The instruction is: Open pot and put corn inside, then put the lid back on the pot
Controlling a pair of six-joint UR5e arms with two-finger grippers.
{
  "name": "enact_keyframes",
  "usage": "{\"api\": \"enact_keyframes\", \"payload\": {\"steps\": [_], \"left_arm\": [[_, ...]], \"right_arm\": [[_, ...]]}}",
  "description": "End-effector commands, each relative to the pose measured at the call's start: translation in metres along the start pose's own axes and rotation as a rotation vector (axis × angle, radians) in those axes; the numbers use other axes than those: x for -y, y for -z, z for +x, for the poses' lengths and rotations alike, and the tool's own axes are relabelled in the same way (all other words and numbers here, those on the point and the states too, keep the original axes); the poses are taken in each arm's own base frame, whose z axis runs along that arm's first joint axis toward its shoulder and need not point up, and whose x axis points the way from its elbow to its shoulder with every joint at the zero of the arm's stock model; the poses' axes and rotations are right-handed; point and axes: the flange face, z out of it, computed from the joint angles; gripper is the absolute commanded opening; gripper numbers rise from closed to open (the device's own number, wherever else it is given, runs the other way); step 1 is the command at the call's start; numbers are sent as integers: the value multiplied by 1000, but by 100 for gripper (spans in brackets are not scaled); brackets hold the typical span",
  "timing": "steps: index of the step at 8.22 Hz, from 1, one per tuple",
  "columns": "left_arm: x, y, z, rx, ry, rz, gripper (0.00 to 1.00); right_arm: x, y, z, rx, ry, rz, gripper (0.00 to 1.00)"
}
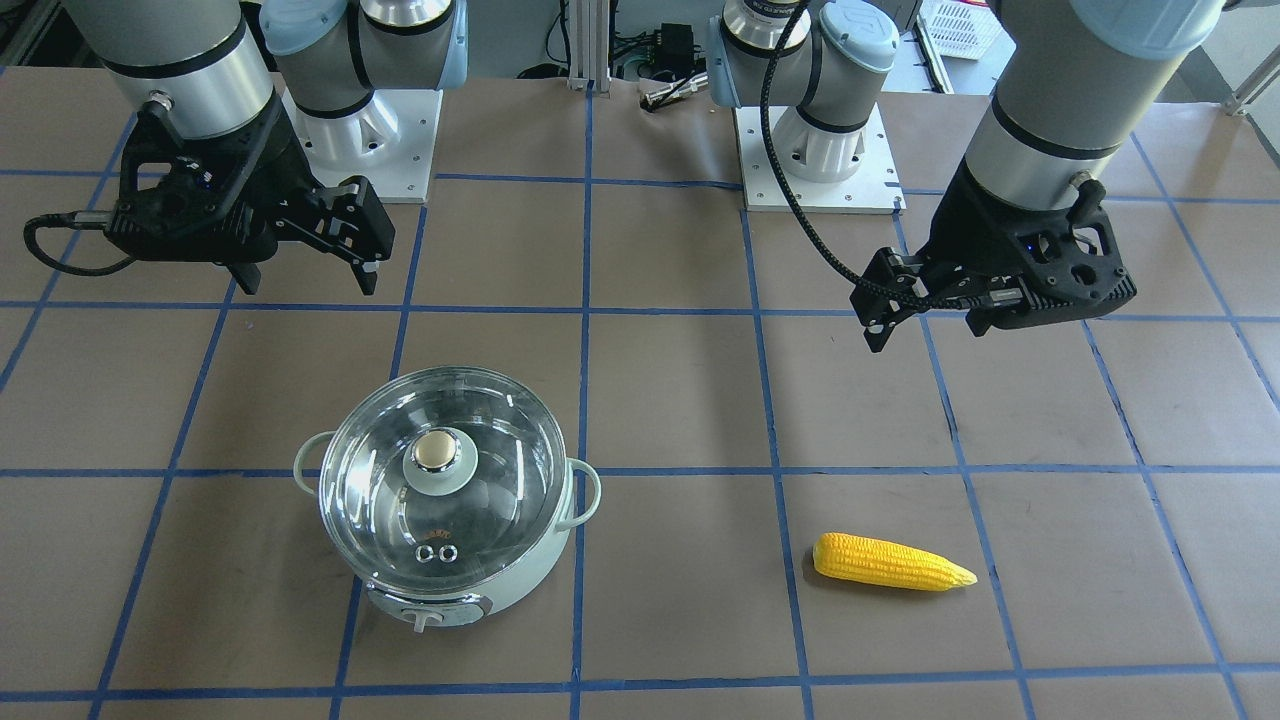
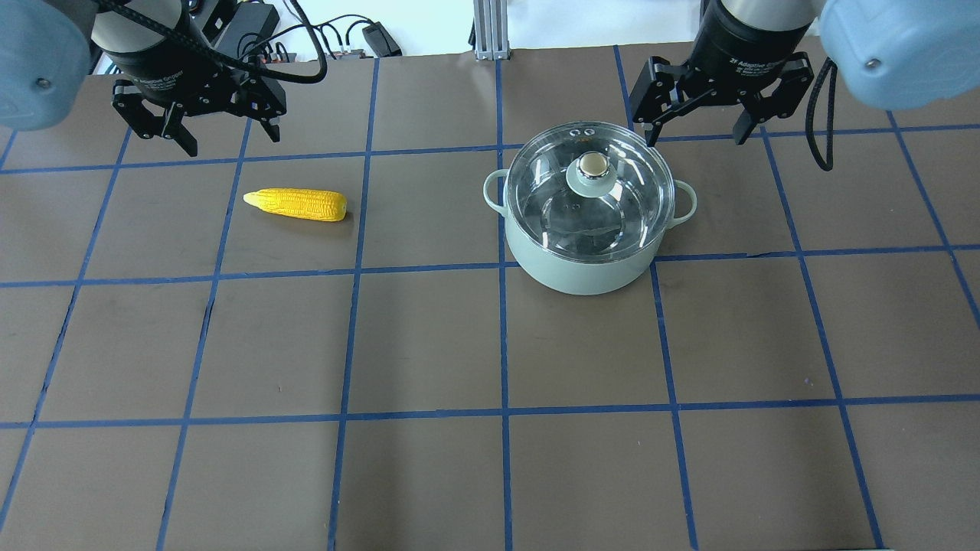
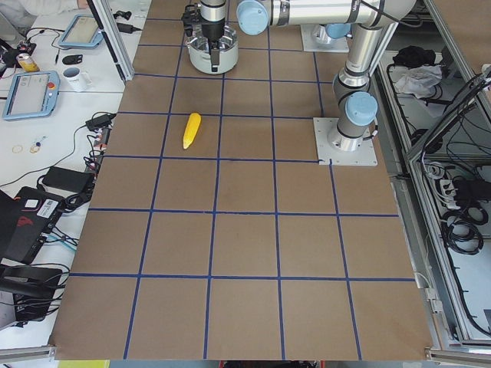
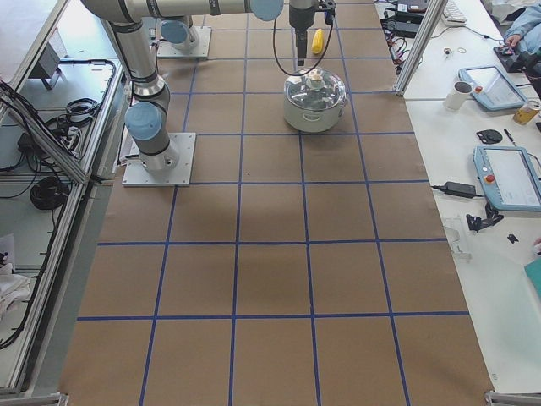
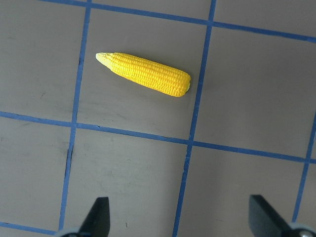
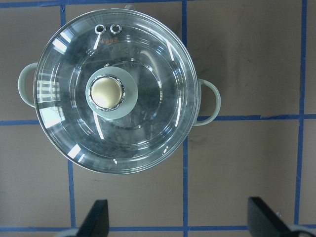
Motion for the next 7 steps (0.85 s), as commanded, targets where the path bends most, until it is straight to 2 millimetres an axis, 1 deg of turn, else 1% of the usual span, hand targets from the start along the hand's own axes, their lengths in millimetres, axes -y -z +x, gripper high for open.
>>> {"api": "enact_keyframes", "payload": {"steps": [1,2,3,4,5,6,7], "left_arm": [[2,-6,0,6,0,-12,100],[1,-3,1,-8,-2,-6,100],[4,-7,1,-8,-2,-10,100],[6,-8,-1,-5,3,-7,100],[12,-16,-3,-4,26,-10,100],[30,-28,-1,-11,33,35,100],[44,-39,1,-22,28,76,100]], "right_arm": [[1,-1,0,1,-5,-2,100],[2,-2,0,2,-6,2,100],[6,-7,-2,6,-14,-3,100],[16,-23,-4,5,-21,-24,100],[39,-35,-7,11,-47,33,100],[53,-55,-14,24,-97,37,100],[64,-73,-27,30,-101,53,100]]}}
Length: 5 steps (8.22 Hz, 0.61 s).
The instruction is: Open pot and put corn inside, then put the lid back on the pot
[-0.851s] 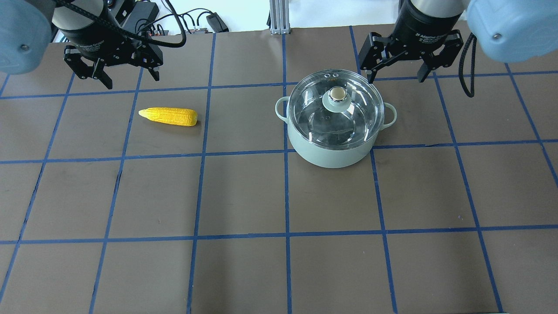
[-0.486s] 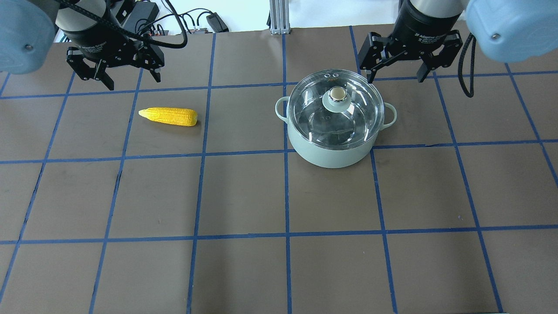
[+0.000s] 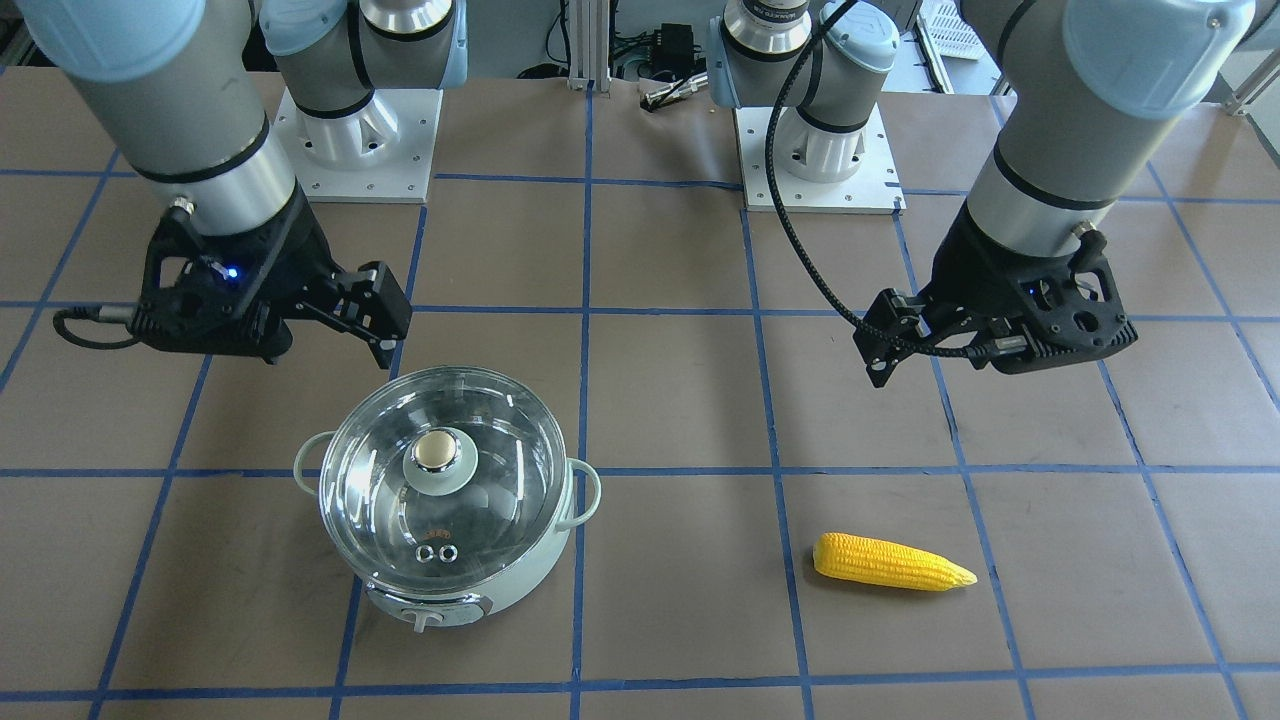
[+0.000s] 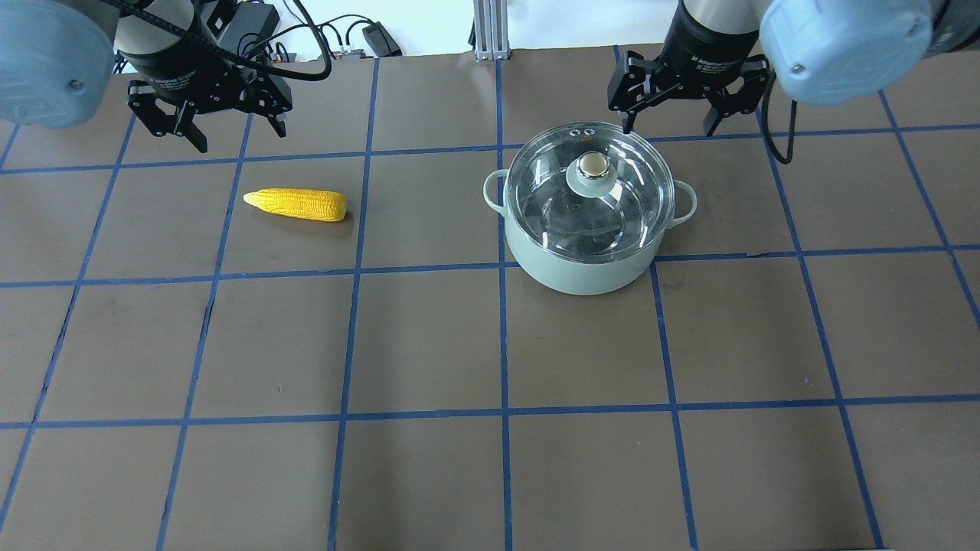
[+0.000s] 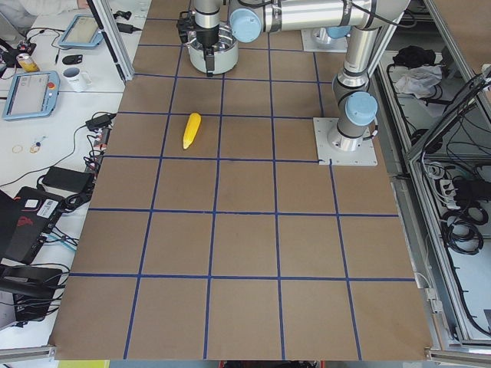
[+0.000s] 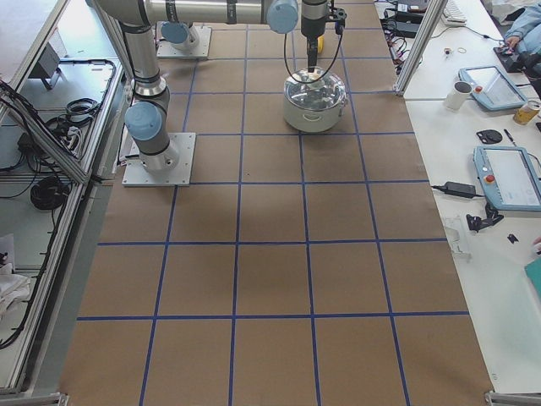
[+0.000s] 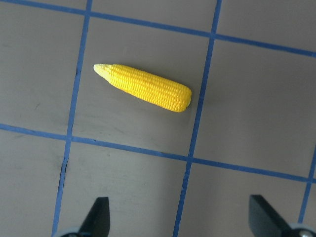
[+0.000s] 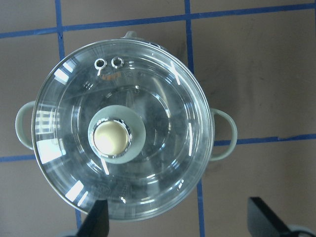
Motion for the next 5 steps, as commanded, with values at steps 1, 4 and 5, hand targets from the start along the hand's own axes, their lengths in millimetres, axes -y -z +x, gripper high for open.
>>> {"api": "enact_keyframes", "payload": {"steps": [1,4,5], "left_arm": [[29,-16,5,-39,71,102,100],[44,-55,0,-34,593,65,100],[50,-78,1,-22,725,28,100]], "right_arm": [[17,-48,-37,14,-50,12,100],[20,-82,-58,12,-79,-16,100],[24,-96,-59,7,-85,-34,100]]}}
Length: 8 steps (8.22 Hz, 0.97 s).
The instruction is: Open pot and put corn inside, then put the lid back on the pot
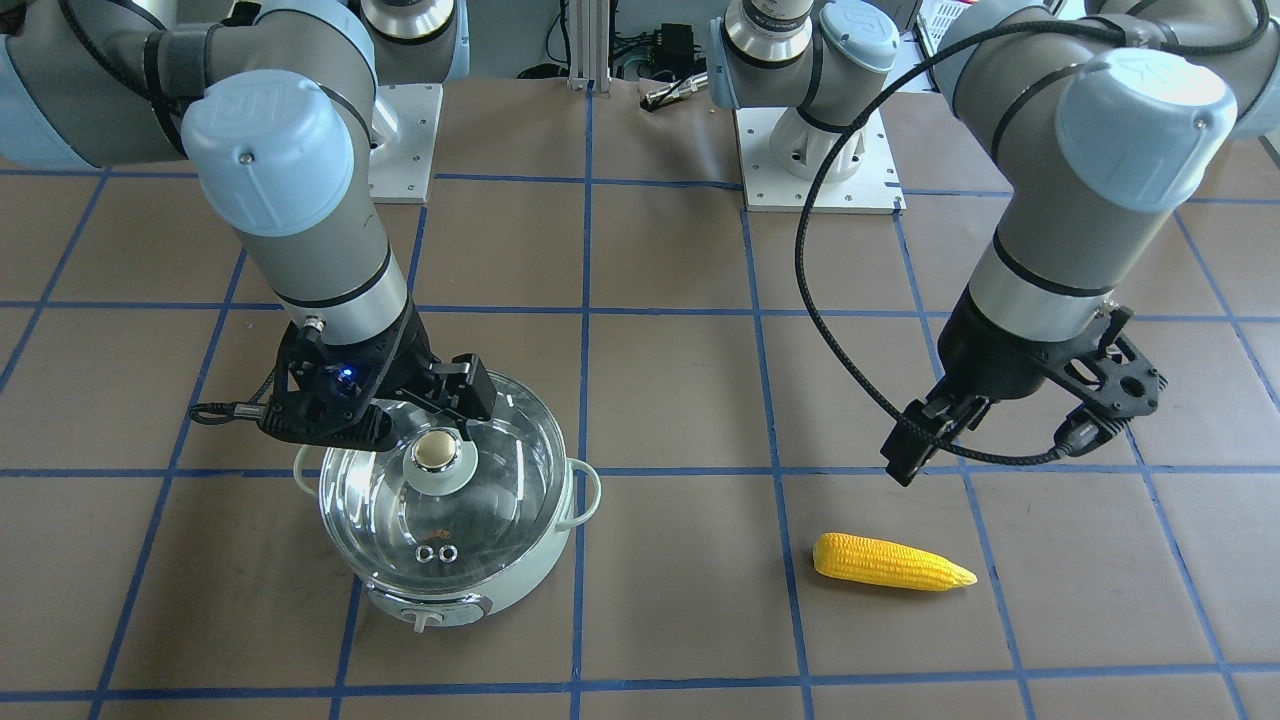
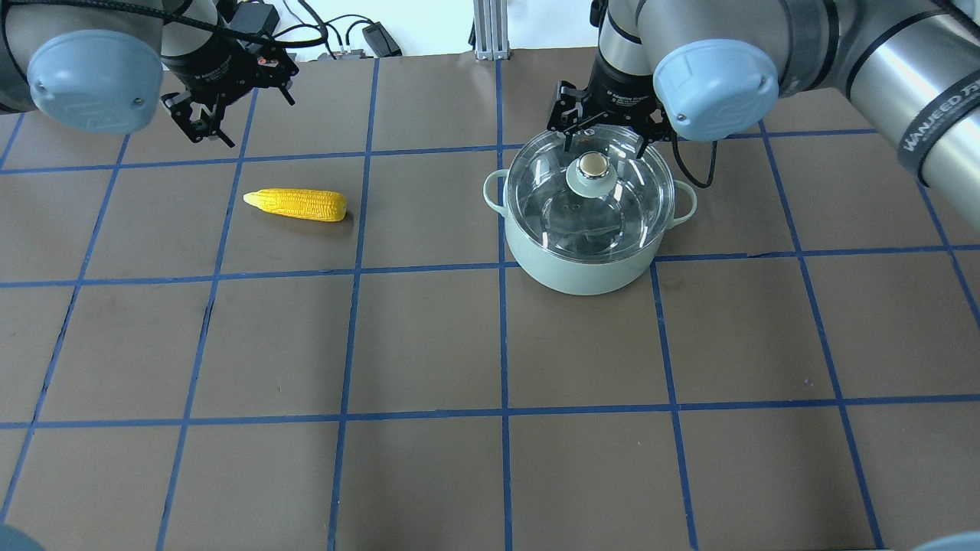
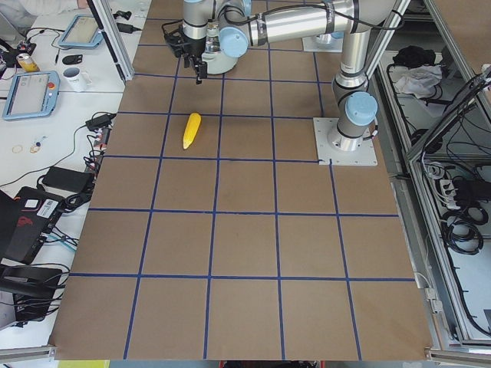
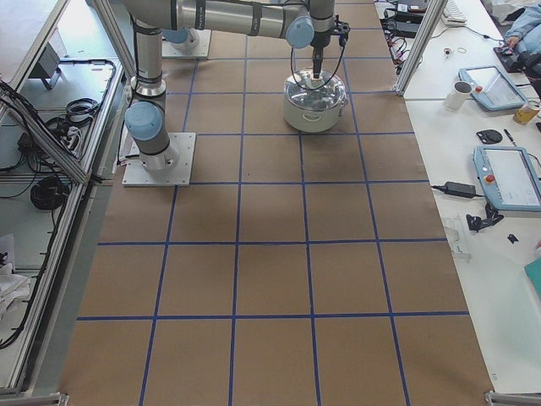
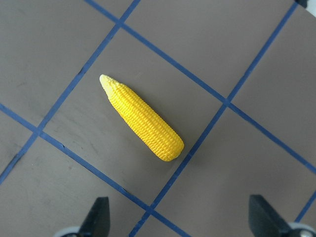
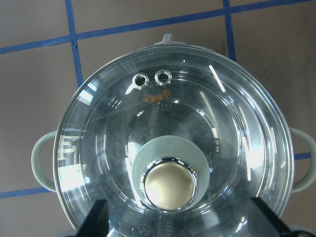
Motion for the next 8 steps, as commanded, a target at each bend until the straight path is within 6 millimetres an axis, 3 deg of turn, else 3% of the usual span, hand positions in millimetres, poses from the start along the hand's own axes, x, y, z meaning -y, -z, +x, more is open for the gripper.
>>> {"api": "enact_keyframes", "payload": {"steps": [1,3,5,8], "left_arm": [[11,-62,5,63,378,-65,100],[25,-113,4,115,515,-118,100],[59,-159,-37,174,636,-160,100],[63,-196,-39,207,702,-199,100]], "right_arm": [[9,-33,-5,-7,-21,-29,100],[10,-44,-5,-12,-27,-47,100],[11,-46,-5,-14,-23,-50,100],[12,-52,-5,-18,-15,-52,97]]}}
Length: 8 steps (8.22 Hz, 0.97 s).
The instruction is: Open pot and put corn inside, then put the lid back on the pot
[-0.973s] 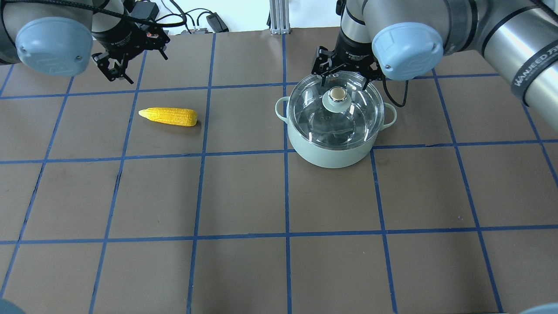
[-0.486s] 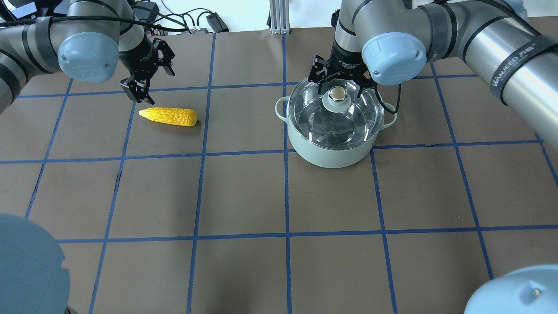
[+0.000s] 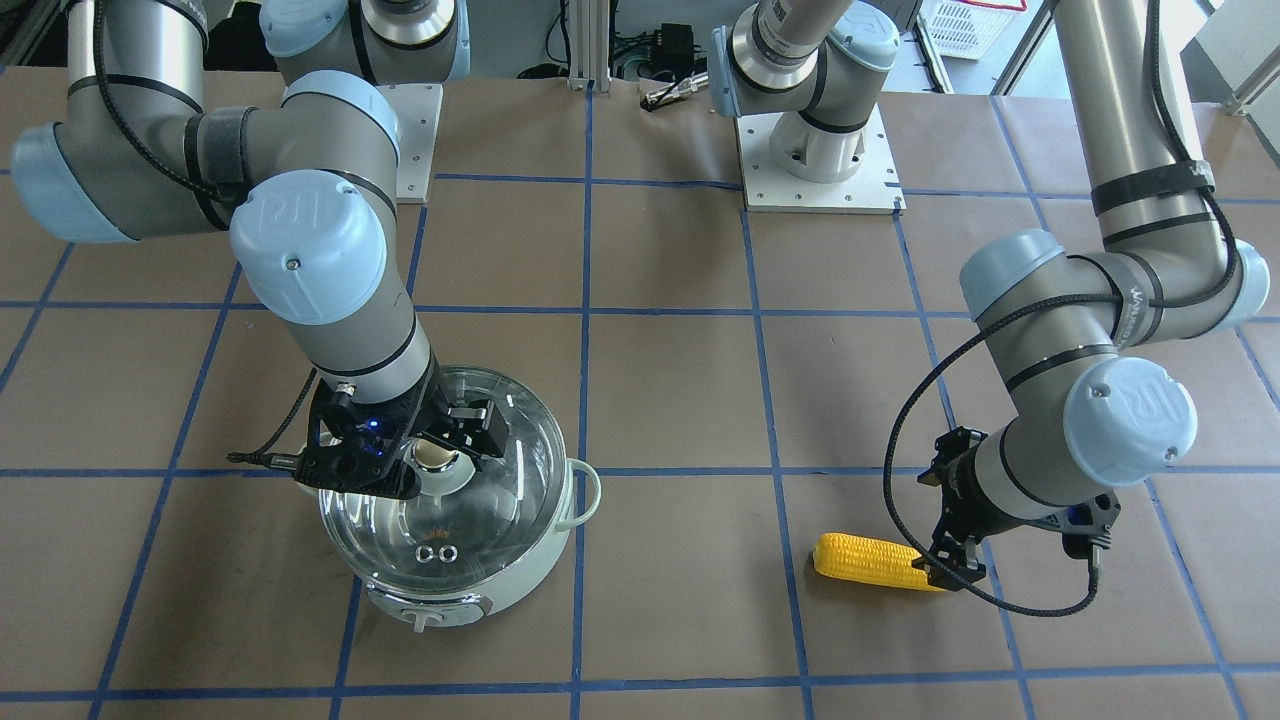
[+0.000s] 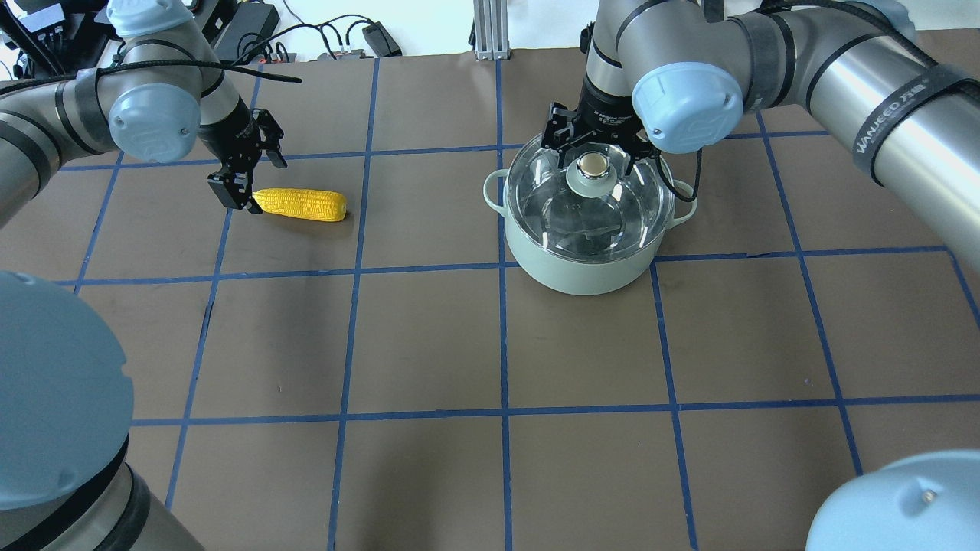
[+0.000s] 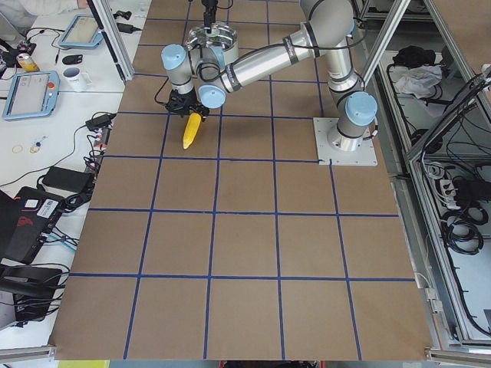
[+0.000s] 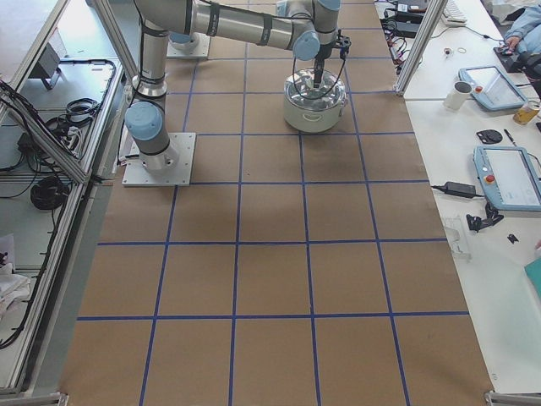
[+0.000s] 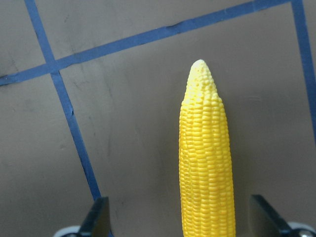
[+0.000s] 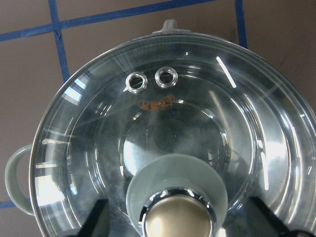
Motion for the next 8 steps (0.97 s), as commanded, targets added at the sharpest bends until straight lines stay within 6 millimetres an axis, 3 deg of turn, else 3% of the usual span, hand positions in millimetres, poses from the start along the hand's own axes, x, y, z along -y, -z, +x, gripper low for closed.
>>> {"api": "enact_keyframes", "payload": {"steps": [1,2,3,5,8], "left_arm": [[5,-30,8,25,52,-50,100],[5,-33,11,17,52,-53,100],[7,-32,15,-11,59,-45,100],[10,-51,22,-24,66,-39,100],[11,-64,23,-6,89,-45,100]], "right_arm": [[1,-5,0,-3,-2,-4,96],[1,-5,0,-2,-2,-4,85],[1,-6,0,-1,-4,-6,65],[1,-5,0,0,-2,-3,61],[3,-3,-1,2,5,9,41]]}}
